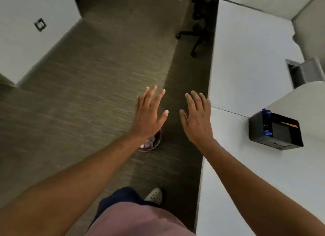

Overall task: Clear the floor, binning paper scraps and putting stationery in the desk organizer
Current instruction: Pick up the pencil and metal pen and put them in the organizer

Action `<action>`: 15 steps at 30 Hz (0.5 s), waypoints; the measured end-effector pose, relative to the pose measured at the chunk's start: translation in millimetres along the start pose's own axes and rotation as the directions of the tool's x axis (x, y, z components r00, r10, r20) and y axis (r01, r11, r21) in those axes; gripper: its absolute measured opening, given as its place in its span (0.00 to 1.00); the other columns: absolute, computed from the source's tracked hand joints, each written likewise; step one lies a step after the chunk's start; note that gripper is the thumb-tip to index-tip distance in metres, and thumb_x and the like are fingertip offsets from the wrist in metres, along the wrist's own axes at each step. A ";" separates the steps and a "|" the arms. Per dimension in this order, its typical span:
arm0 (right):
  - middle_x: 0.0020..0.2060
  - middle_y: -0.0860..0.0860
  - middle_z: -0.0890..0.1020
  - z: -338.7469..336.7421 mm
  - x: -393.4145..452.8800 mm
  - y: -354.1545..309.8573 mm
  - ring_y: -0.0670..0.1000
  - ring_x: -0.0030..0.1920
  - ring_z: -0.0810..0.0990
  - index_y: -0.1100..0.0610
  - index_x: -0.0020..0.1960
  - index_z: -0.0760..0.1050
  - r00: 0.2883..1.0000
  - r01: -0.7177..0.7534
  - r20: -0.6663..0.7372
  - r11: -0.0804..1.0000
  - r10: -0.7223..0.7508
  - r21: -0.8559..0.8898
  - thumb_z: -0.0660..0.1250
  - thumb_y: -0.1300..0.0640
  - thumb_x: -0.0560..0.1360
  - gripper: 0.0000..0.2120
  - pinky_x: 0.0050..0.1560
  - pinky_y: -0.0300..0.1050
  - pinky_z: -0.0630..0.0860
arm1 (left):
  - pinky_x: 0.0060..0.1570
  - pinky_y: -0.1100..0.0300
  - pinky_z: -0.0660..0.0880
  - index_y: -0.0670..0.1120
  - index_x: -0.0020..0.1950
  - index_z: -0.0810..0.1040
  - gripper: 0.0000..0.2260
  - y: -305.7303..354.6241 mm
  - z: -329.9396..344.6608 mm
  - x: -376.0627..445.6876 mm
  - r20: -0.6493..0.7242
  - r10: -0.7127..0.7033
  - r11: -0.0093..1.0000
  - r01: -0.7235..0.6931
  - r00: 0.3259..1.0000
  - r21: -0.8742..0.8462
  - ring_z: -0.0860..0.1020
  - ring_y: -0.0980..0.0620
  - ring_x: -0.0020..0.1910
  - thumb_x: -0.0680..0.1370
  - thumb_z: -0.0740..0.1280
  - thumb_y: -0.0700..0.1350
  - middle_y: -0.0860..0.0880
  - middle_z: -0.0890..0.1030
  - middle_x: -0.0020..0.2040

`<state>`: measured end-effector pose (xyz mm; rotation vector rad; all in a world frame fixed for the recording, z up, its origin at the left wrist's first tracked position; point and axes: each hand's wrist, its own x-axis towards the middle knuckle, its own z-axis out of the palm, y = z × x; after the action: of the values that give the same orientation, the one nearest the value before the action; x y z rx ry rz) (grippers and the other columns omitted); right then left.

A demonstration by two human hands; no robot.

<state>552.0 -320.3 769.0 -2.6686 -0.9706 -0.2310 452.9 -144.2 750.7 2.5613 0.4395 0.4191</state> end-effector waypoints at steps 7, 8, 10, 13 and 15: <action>0.79 0.58 0.65 66.8 -11.2 -161.1 0.62 0.80 0.60 0.57 0.79 0.62 0.934 0.250 0.231 0.961 -0.272 0.120 0.61 0.51 0.83 0.26 0.80 0.68 0.58 | 0.79 0.32 0.55 0.53 0.84 0.56 0.33 -137.2 -66.8 -114.2 -0.080 -0.315 0.941 0.323 0.946 0.102 0.53 0.40 0.84 0.81 0.62 0.59 0.46 0.55 0.85; 0.79 0.58 0.65 74.3 -15.1 -182.2 0.63 0.80 0.60 0.57 0.79 0.62 0.919 0.271 0.257 0.953 -0.298 0.136 0.62 0.51 0.83 0.26 0.79 0.68 0.58 | 0.79 0.32 0.55 0.52 0.84 0.56 0.34 -150.8 -74.9 -130.2 -0.082 -0.352 0.926 0.360 0.932 0.110 0.53 0.40 0.84 0.81 0.63 0.59 0.46 0.55 0.85; 0.79 0.58 0.65 94.4 -28.2 -237.0 0.63 0.80 0.60 0.57 0.79 0.62 0.881 0.329 0.301 0.929 -0.366 0.167 0.62 0.52 0.83 0.26 0.79 0.68 0.58 | 0.79 0.32 0.54 0.52 0.84 0.55 0.34 -185.4 -96.6 -172.2 -0.091 -0.431 0.890 0.439 0.898 0.121 0.52 0.40 0.84 0.81 0.62 0.59 0.46 0.55 0.85; 0.79 0.58 0.65 120.6 -51.6 -299.3 0.63 0.80 0.60 0.57 0.79 0.63 0.841 0.378 0.339 0.906 -0.422 0.190 0.63 0.53 0.82 0.26 0.79 0.68 0.57 | 0.79 0.32 0.53 0.52 0.84 0.53 0.33 -224.5 -118.8 -225.4 -0.089 -0.484 0.862 0.492 0.871 0.125 0.51 0.40 0.84 0.82 0.61 0.58 0.45 0.54 0.85; 0.79 0.58 0.66 135.6 -67.0 -327.5 0.63 0.80 0.61 0.57 0.78 0.63 0.829 0.397 0.348 0.899 -0.438 0.184 0.62 0.52 0.83 0.26 0.80 0.68 0.57 | 0.80 0.32 0.52 0.52 0.84 0.53 0.33 -246.5 -130.2 -252.6 -0.073 -0.514 0.846 0.520 0.854 0.118 0.51 0.40 0.85 0.82 0.61 0.58 0.46 0.54 0.85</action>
<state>295.7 -77.4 695.2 -2.4158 -1.6420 0.2618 121.3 17.0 676.2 2.4231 1.1734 0.2425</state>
